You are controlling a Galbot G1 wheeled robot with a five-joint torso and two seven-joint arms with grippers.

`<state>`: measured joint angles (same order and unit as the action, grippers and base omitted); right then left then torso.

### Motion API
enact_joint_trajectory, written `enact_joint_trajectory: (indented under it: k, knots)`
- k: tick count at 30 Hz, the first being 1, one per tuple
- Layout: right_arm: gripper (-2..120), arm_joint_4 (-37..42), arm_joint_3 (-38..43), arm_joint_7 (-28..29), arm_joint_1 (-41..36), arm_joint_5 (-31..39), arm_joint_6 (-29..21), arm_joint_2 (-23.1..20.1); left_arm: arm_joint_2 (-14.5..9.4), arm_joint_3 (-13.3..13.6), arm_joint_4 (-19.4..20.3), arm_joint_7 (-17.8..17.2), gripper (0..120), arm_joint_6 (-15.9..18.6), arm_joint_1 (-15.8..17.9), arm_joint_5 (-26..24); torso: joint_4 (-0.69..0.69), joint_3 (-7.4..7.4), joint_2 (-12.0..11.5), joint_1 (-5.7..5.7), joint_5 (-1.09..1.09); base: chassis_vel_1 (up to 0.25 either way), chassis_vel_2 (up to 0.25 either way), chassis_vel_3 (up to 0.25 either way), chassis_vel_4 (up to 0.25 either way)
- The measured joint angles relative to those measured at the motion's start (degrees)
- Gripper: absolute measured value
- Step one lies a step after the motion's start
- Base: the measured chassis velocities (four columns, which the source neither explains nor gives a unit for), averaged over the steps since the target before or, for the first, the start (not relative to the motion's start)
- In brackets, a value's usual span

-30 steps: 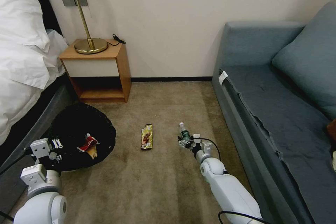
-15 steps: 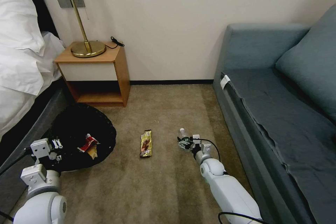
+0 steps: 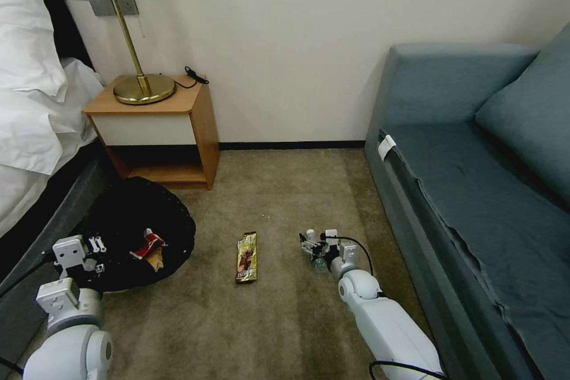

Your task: Pick up the trash bin, then pick up the garbage on the floor and place it into the trash bin.

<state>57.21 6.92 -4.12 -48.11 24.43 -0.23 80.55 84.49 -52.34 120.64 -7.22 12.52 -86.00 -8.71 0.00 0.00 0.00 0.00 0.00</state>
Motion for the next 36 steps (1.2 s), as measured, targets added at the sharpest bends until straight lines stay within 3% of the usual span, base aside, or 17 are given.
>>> enact_joint_trajectory:
  k: [19, 26, 36]
  knots:
    - [100, -0.3, -1.4, -0.3, -0.3, -0.6, 0.0, -0.5, 0.4, 0.1, -0.4, 0.1, 5, -0.1, 0.3, 0.1, 0.00, 0.00, 0.0, 0.00, 0.00, -0.083, 0.098, 0.087, -0.092]
    - [100, 3.1, -6.7, 1.4, -0.1, 0.8, -4.9, -4.2, 0.3, 0.0, -0.8, 0.2, 5, -0.1, 0.6, 0.1, 0.00, 0.00, 0.0, 0.00, 0.00, -0.057, 0.064, 0.064, -0.068]
    - [100, 14.1, -15.4, 4.6, -0.6, 6.3, -12.5, -11.1, -0.2, -0.5, -1.3, 0.3, 5, -0.1, 0.9, -0.5, 0.01, 0.00, 0.0, 0.00, 0.00, 0.000, 0.000, 0.000, 0.000]
